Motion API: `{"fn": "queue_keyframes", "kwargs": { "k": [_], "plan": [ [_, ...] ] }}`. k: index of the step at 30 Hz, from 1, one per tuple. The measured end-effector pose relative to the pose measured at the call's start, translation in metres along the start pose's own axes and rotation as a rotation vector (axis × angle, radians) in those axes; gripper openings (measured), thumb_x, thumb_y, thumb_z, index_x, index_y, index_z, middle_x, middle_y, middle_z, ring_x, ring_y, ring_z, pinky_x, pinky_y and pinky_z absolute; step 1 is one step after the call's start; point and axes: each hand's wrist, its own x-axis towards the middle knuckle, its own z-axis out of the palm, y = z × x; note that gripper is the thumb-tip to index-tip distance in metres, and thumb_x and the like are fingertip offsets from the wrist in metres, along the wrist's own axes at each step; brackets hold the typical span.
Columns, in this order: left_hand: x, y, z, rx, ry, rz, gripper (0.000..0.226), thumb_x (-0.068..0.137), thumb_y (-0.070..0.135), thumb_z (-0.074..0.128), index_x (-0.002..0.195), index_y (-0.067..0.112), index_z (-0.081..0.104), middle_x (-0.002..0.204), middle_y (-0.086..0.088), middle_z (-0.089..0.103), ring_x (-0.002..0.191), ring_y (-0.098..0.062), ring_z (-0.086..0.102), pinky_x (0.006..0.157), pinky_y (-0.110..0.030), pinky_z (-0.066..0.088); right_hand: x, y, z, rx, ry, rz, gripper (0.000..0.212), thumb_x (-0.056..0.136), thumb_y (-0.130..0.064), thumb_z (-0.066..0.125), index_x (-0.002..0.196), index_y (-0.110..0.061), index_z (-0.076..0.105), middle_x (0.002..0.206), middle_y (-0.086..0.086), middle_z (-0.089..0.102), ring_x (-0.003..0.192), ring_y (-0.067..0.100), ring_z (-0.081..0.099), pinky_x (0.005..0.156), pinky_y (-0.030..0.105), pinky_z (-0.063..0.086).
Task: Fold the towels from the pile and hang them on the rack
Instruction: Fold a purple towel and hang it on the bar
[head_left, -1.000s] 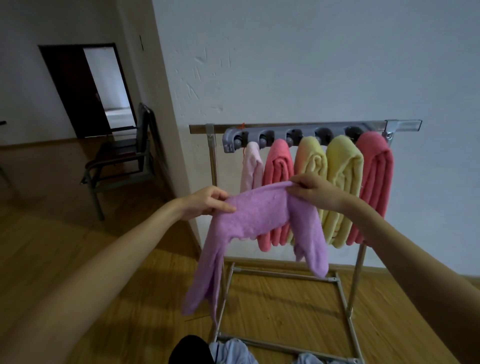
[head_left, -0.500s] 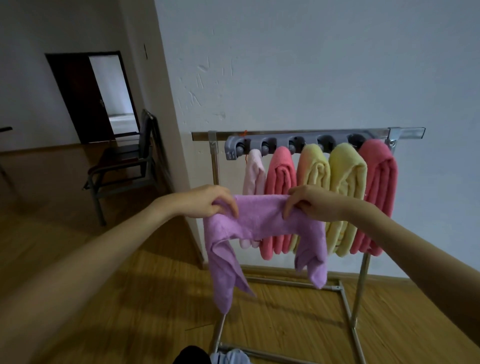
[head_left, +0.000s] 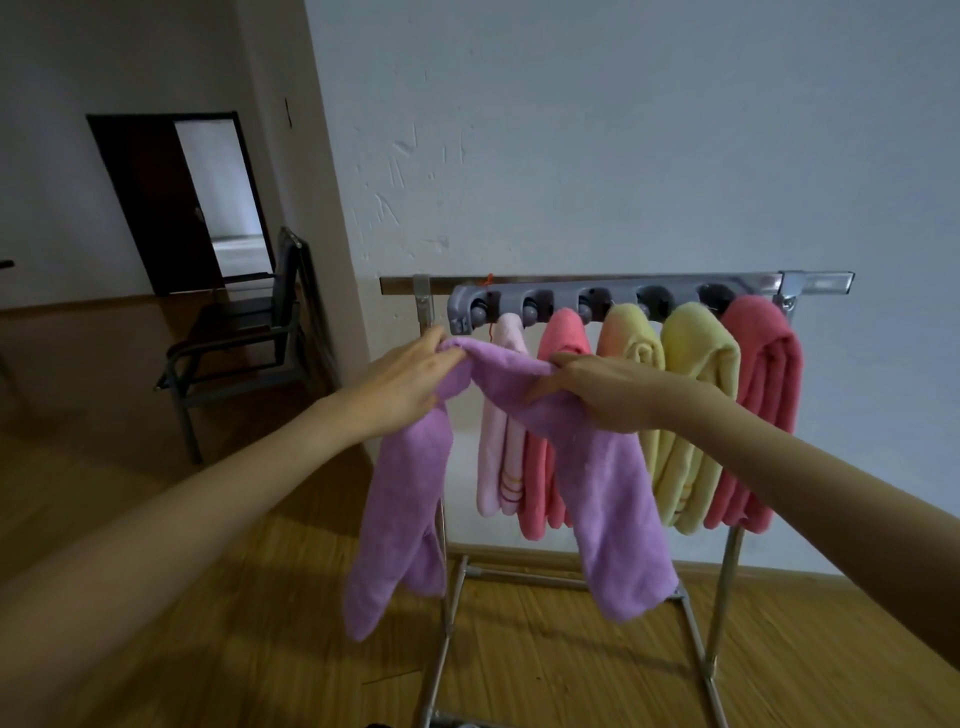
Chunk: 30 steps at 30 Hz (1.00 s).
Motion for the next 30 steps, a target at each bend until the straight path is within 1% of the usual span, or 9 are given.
{"fn": "queue_keyframes", "kwargs": {
  "k": [3, 6, 7, 10, 12, 16, 20, 25, 30],
  "plan": [
    [0.008, -0.011, -0.003, 0.11, 0.122, -0.015, 0.05, 0.092, 0.003, 0.054, 0.137, 0.015, 0.038, 0.113, -0.006, 0.042, 0.079, -0.01, 0.042, 0.061, -0.018, 0.03, 0.01, 0.008, -0.007, -0.076, 0.088, 0.086, 0.041, 0.085, -0.016, 0.056, 0.123, -0.032, 0.057, 0.11, -0.001, 0.052, 0.088, 0.018, 0.054, 0.069, 0.03, 0.043],
    [0.022, -0.024, -0.003, 0.174, 0.192, -0.073, 0.06, 0.089, 0.001, 0.058, 0.14, 0.018, 0.032, 0.11, -0.009, 0.041, 0.078, -0.015, 0.045, 0.059, -0.023, 0.037, 0.025, 0.015, -0.015, -0.044, 0.233, 0.271, 0.036, 0.079, -0.042, 0.043, 0.107, -0.031, 0.063, 0.106, -0.002, 0.054, 0.093, 0.023, 0.06, 0.074, 0.038, 0.051],
    [0.028, -0.026, -0.003, 0.194, 0.214, -0.101, 0.063, 0.088, 0.0, 0.059, 0.14, 0.02, 0.031, 0.109, -0.009, 0.041, 0.08, -0.018, 0.048, 0.059, -0.025, 0.042, 0.03, 0.015, -0.017, 0.019, 0.314, 0.319, 0.036, 0.078, -0.042, 0.042, 0.101, -0.028, 0.066, 0.102, -0.002, 0.055, 0.092, 0.025, 0.062, 0.074, 0.041, 0.052],
    [0.048, -0.027, -0.001, 0.197, 0.257, -0.169, 0.069, 0.082, -0.001, 0.063, 0.139, 0.021, 0.031, 0.105, -0.01, 0.042, 0.084, -0.026, 0.052, 0.061, -0.033, 0.049, 0.048, 0.015, -0.02, 0.204, 0.588, 0.429, 0.023, 0.082, -0.02, 0.051, 0.085, -0.007, 0.07, 0.096, 0.007, 0.053, 0.081, 0.031, 0.059, 0.069, 0.035, 0.048],
    [0.062, -0.026, 0.001, 0.174, 0.269, -0.186, 0.077, 0.079, -0.002, 0.066, 0.141, 0.023, 0.027, 0.105, -0.01, 0.042, 0.086, -0.027, 0.053, 0.062, -0.033, 0.046, 0.057, 0.013, -0.02, 0.268, 0.67, 0.509, 0.016, 0.081, -0.012, 0.057, 0.079, -0.001, 0.067, 0.091, 0.007, 0.049, 0.076, 0.028, 0.056, 0.063, 0.029, 0.039],
    [0.082, -0.027, 0.01, 0.12, 0.268, -0.206, 0.084, 0.08, -0.002, 0.066, 0.145, 0.027, 0.022, 0.109, -0.011, 0.043, 0.091, -0.029, 0.053, 0.064, -0.034, 0.043, 0.071, 0.013, -0.01, 0.259, 0.696, 0.578, 0.02, 0.083, -0.013, 0.057, 0.098, -0.008, 0.069, 0.101, 0.01, 0.052, 0.09, 0.033, 0.059, 0.073, 0.035, 0.049],
    [0.094, -0.036, 0.025, 0.081, 0.259, -0.171, 0.087, 0.081, -0.002, 0.065, 0.147, 0.03, 0.019, 0.111, -0.011, 0.045, 0.094, -0.03, 0.052, 0.065, -0.034, 0.043, 0.081, 0.013, 0.005, 0.234, 0.624, 0.616, 0.02, 0.086, -0.015, 0.052, 0.1, -0.016, 0.067, 0.115, 0.008, 0.048, 0.096, 0.035, 0.059, 0.076, 0.04, 0.05],
    [0.106, -0.038, 0.048, -0.032, 0.241, -0.177, 0.091, 0.077, -0.004, 0.067, 0.148, 0.028, 0.019, 0.116, -0.014, 0.048, 0.096, -0.034, 0.055, 0.073, -0.042, 0.052, 0.093, 0.013, 0.019, 0.195, 0.584, 0.627, 0.027, 0.093, -0.022, 0.047, 0.115, -0.017, 0.061, 0.115, 0.009, 0.047, 0.102, 0.034, 0.056, 0.074, 0.039, 0.042],
    [0.114, -0.037, 0.067, -0.038, 0.281, -0.185, 0.086, 0.079, -0.007, 0.062, 0.148, 0.026, 0.02, 0.116, -0.016, 0.049, 0.097, -0.035, 0.056, 0.076, -0.046, 0.053, 0.098, 0.01, 0.027, -0.05, 0.55, 0.664, 0.026, 0.099, -0.021, 0.042, 0.121, -0.014, 0.055, 0.121, 0.008, 0.044, 0.101, 0.031, 0.056, 0.066, 0.033, 0.033]
  ]
}}
